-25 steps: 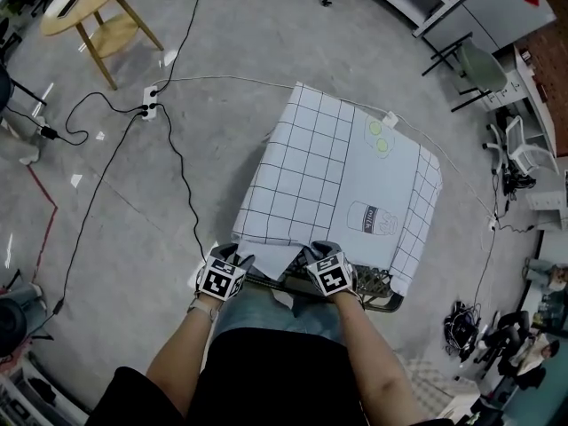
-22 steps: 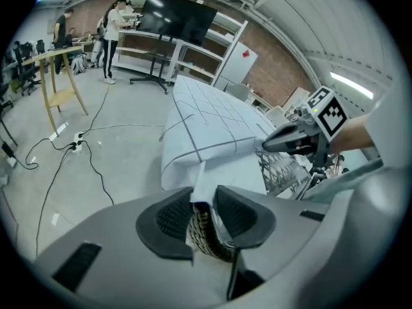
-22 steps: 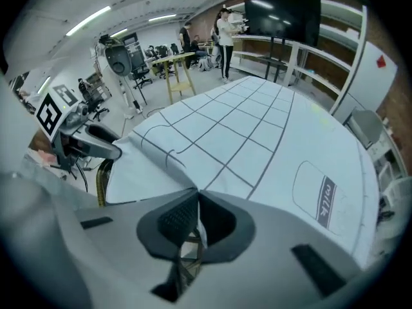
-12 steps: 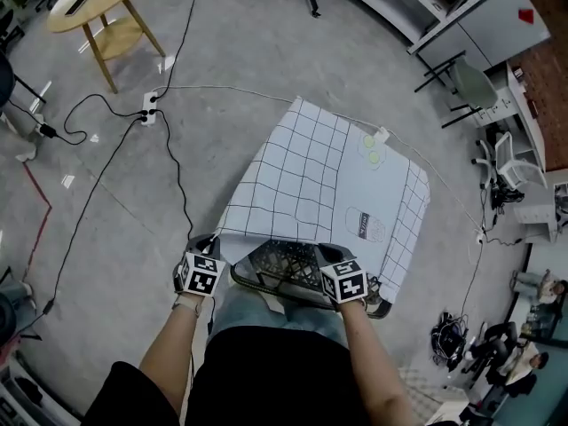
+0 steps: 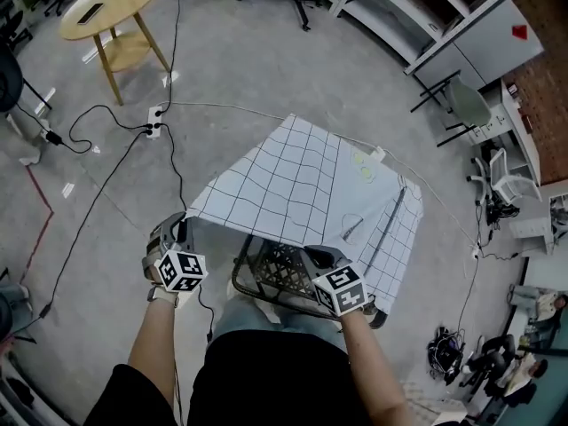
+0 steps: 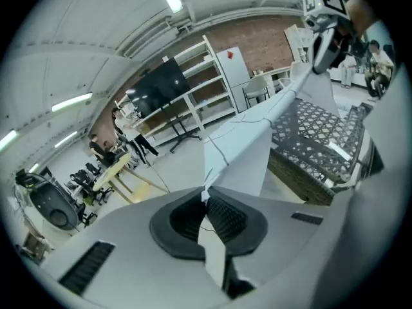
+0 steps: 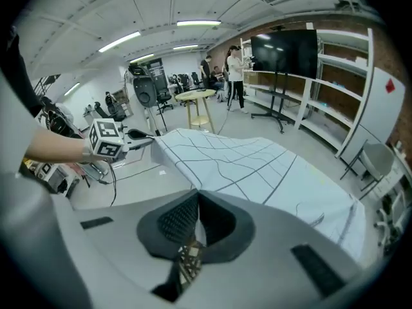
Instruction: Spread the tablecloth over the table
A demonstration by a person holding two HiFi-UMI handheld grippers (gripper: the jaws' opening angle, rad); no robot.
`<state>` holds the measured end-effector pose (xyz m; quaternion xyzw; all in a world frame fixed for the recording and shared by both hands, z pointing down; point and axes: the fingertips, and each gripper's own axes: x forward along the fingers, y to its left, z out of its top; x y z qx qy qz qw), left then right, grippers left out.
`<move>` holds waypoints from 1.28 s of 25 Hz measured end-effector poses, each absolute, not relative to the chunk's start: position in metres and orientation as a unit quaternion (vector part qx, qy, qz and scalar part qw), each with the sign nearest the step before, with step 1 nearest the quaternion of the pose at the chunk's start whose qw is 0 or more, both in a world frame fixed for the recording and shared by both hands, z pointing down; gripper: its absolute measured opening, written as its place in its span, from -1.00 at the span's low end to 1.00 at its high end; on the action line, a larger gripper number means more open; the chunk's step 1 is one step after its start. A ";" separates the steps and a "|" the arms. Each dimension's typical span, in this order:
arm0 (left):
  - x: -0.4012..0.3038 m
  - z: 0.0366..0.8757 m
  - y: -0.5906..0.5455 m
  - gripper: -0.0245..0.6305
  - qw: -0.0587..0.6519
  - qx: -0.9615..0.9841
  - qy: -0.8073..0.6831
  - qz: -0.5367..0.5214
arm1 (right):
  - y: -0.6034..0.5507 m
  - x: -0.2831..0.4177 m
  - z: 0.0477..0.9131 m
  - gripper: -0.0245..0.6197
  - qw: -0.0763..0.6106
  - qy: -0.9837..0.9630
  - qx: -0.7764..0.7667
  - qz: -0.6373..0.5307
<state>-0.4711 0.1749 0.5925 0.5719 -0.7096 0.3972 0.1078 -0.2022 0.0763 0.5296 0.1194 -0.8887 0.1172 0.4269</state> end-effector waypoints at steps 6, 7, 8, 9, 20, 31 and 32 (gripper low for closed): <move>-0.580 0.566 0.248 -0.88 0.076 0.527 -0.741 0.409 | 0.159 -0.303 0.512 -0.89 0.396 -0.909 0.073 0.106; -0.584 0.568 0.251 -0.88 0.079 0.517 -0.749 0.407 | 0.161 -0.307 0.513 -0.89 0.392 -0.912 0.064 0.101; -0.584 0.569 0.251 -0.88 0.082 0.508 -0.756 0.405 | 0.160 -0.308 0.513 -0.89 0.388 -0.915 0.056 0.097; -0.584 0.569 0.249 -0.88 0.087 0.498 -0.763 0.403 | 0.157 -0.308 0.512 -0.89 0.384 -0.918 0.048 0.092; -0.560 0.561 0.305 -0.88 0.179 0.388 -0.816 0.391 | 0.190 -0.298 0.472 -0.89 0.358 -0.929 -0.062 0.072; -0.479 0.702 0.361 -0.31 0.379 0.454 -0.726 0.351 | 0.213 -0.302 0.527 -0.89 0.403 -0.906 -0.057 0.114; -0.470 0.711 0.368 -0.25 0.397 0.456 -0.717 0.346 | 0.216 -0.301 0.530 -0.89 0.407 -0.905 -0.058 0.112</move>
